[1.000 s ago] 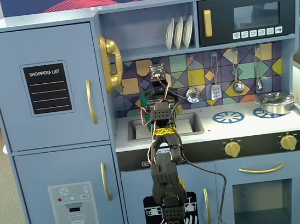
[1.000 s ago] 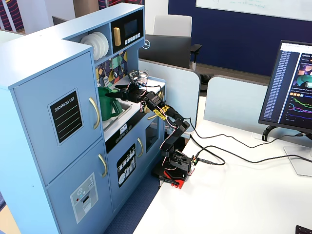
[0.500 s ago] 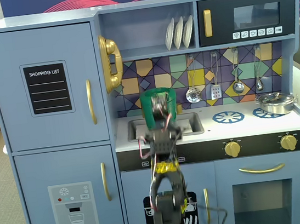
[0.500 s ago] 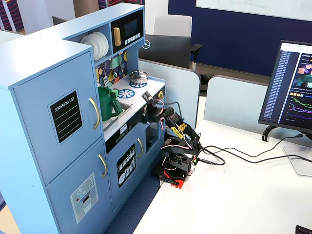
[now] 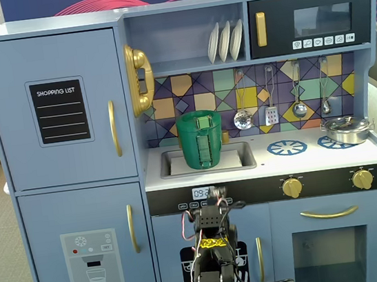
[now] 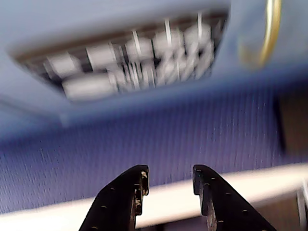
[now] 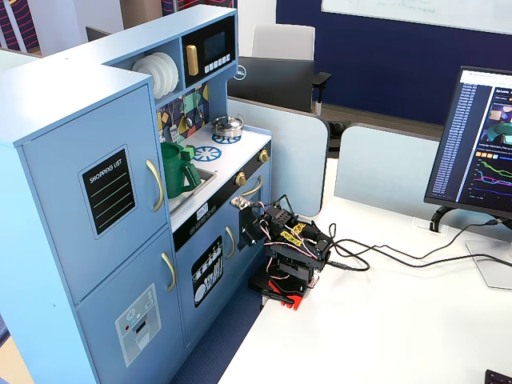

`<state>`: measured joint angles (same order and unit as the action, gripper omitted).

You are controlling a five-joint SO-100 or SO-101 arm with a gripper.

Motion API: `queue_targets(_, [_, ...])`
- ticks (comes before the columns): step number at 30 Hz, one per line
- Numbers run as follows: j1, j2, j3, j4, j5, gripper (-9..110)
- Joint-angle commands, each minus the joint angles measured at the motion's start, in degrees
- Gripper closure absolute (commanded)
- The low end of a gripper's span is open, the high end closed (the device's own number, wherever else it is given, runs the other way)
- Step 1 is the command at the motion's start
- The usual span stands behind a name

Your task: Pick up the lid from the counter and put it on the green recipient

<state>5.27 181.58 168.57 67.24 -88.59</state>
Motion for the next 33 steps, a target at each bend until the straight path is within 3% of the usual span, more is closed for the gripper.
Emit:
queue_targets(1, [-2.9, 0.4, 3.1, 2.5, 0.3, 98])
queue_targets(6, [-6.7, 0.4, 3.2, 12.9, 3.3, 98])
queue_targets(11, [-5.7, 0.4, 3.2, 20.1, -2.5, 97])
queue_targets(33, [-6.1, 0.5, 3.1, 20.6, 1.1, 96])
